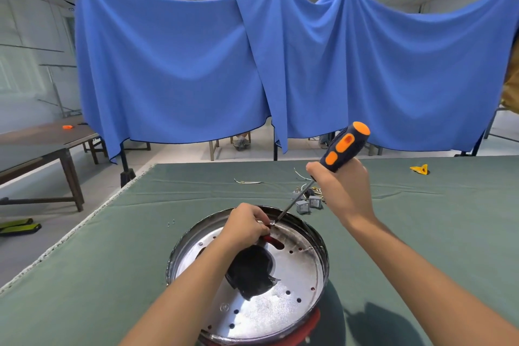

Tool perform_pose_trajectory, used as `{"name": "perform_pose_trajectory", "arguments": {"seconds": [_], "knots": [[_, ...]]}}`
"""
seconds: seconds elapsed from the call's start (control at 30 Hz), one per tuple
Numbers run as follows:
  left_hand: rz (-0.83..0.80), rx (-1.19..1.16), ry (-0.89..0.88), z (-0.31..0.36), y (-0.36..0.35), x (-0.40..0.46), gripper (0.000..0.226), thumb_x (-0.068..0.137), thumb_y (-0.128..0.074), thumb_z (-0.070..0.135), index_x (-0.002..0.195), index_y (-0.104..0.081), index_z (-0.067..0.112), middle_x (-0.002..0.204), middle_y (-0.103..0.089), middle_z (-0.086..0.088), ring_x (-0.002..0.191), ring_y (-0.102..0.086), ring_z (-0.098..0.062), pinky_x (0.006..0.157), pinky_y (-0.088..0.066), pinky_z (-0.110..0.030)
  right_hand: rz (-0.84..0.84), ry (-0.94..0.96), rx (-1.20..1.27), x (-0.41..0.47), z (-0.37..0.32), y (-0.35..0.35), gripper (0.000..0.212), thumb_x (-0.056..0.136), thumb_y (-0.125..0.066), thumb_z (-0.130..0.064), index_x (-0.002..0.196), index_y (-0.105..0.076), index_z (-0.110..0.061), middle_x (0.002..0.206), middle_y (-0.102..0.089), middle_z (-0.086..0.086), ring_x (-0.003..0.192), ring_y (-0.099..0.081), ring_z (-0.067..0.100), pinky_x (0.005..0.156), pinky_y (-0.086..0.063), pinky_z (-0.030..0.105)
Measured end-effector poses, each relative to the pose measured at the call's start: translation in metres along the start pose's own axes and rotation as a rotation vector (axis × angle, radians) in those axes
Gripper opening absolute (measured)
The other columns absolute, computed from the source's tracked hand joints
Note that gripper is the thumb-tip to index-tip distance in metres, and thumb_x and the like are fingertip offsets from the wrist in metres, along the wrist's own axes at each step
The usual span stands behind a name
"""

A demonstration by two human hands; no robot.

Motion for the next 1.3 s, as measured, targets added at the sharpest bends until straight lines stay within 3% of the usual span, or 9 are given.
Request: {"name": "perform_pose_trajectory", "arguments": {"seconds": [0.33, 0.4, 0.5, 0.63, 0.83, 0.97, 1.13, 1.23, 1.3], "knots": [[-0.022, -0.038, 0.021, -0.003, -0.004, 0.001, 0.015, 0.084, -0.067, 0.003, 0.098, -0.070, 0.006, 0.062, -0.048, 0.004, 0.033, -0.049, 0.005, 0.038, -0.036, -0.008, -0.036, 0.059, -0.056, 0.002, -0.007, -0.007, 0.035, 0.074, -0.065, -0.019, 0.051, -0.039, -0.016, 0.040, -0.042, -0.011, 0.041, -0.040, 0.006, 0.040, -0.033, 0.010], [-0.022, -0.024, 0.016, -0.003, -0.004, 0.002, 0.015, 0.085, -0.066, 0.004, 0.099, -0.070, 0.008, 0.066, -0.055, -0.003, 0.037, -0.051, -0.001, 0.038, -0.036, -0.008, -0.035, 0.057, -0.071, 0.002, -0.007, -0.007, 0.035, 0.074, -0.064, -0.019, 0.051, -0.038, -0.015, 0.040, -0.041, -0.010, 0.042, -0.038, 0.007, 0.041, -0.033, 0.012], [-0.001, 0.012, -0.001, -0.002, -0.003, 0.001, 0.017, 0.085, -0.066, 0.008, 0.101, -0.071, 0.010, 0.092, -0.066, -0.018, 0.060, -0.054, -0.012, 0.043, -0.039, -0.008, -0.050, 0.078, -0.090, 0.001, -0.012, -0.013, 0.037, 0.073, -0.063, -0.016, 0.051, -0.034, -0.017, 0.038, -0.037, -0.009, 0.038, -0.036, 0.007, 0.038, -0.030, 0.013], [-0.009, 0.013, -0.007, -0.004, -0.005, 0.003, 0.018, 0.085, -0.066, 0.008, 0.102, -0.071, 0.010, 0.075, -0.057, -0.003, 0.056, -0.050, -0.008, 0.043, -0.038, -0.005, -0.101, 0.145, -0.186, 0.005, -0.026, -0.023, 0.043, 0.074, -0.063, -0.016, 0.050, -0.028, -0.017, 0.041, -0.032, -0.006, 0.043, -0.030, 0.011, 0.044, -0.029, 0.025], [0.000, 0.021, -0.020, -0.006, -0.006, 0.005, 0.017, 0.085, -0.064, 0.007, 0.100, -0.071, 0.012, 0.075, -0.055, -0.001, 0.058, -0.049, -0.008, 0.042, -0.035, -0.005, -0.249, 0.151, -0.394, 0.023, -0.040, -0.055, 0.037, 0.077, -0.062, -0.026, 0.055, -0.034, -0.019, 0.050, -0.041, -0.003, 0.054, -0.040, 0.022, 0.050, -0.029, 0.028], [0.009, 0.016, -0.029, -0.004, -0.006, 0.003, 0.020, 0.084, -0.064, 0.006, 0.100, -0.071, 0.013, 0.092, -0.068, -0.014, 0.055, -0.050, -0.007, 0.041, -0.033, -0.005, -0.223, 0.146, -0.622, 0.034, -0.051, -0.076, 0.038, 0.076, -0.066, -0.044, 0.061, -0.039, -0.022, 0.059, -0.047, -0.007, 0.066, -0.051, 0.024, 0.053, -0.030, 0.028], [0.038, -0.052, -0.055, -0.002, -0.007, 0.003, 0.019, 0.084, -0.069, 0.023, 0.103, -0.070, 0.022, 0.061, -0.059, 0.007, 0.058, -0.057, -0.012, 0.060, -0.045, -0.026, -0.144, 0.188, -0.751, 0.040, -0.056, -0.094, 0.046, 0.074, -0.066, -0.055, 0.059, -0.036, -0.022, 0.057, -0.041, -0.008, 0.066, -0.048, 0.025, 0.048, -0.021, 0.025], [0.070, -0.157, -0.063, 0.002, -0.003, 0.006, 0.013, 0.083, -0.070, 0.031, 0.092, -0.071, 0.021, 0.073, -0.067, 0.002, 0.073, -0.064, -0.019, 0.076, -0.051, -0.037, -0.126, 0.173, -0.773, 0.042, -0.054, -0.094, 0.051, 0.074, -0.064, -0.062, 0.058, -0.035, -0.023, 0.056, -0.041, -0.006, 0.065, -0.048, 0.025, 0.051, -0.025, 0.027], [0.107, -0.129, -0.062, 0.005, 0.003, 0.009, 0.016, 0.084, -0.068, 0.035, 0.084, -0.073, 0.019, 0.076, -0.069, -0.002, 0.075, -0.063, -0.023, 0.073, -0.050, -0.035, -0.121, 0.168, -0.786, 0.044, -0.053, -0.093, 0.050, 0.074, -0.061, -0.067, 0.061, -0.040, -0.023, 0.057, -0.042, -0.006, 0.066, -0.048, 0.025, 0.051, -0.026, 0.027]]}}
Point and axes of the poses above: each hand's wrist, its own x-axis towards the middle knuckle, its own y-axis out of the back of the hand, z = x × y, the point moved 9 cm from there along x, towards the middle knuckle
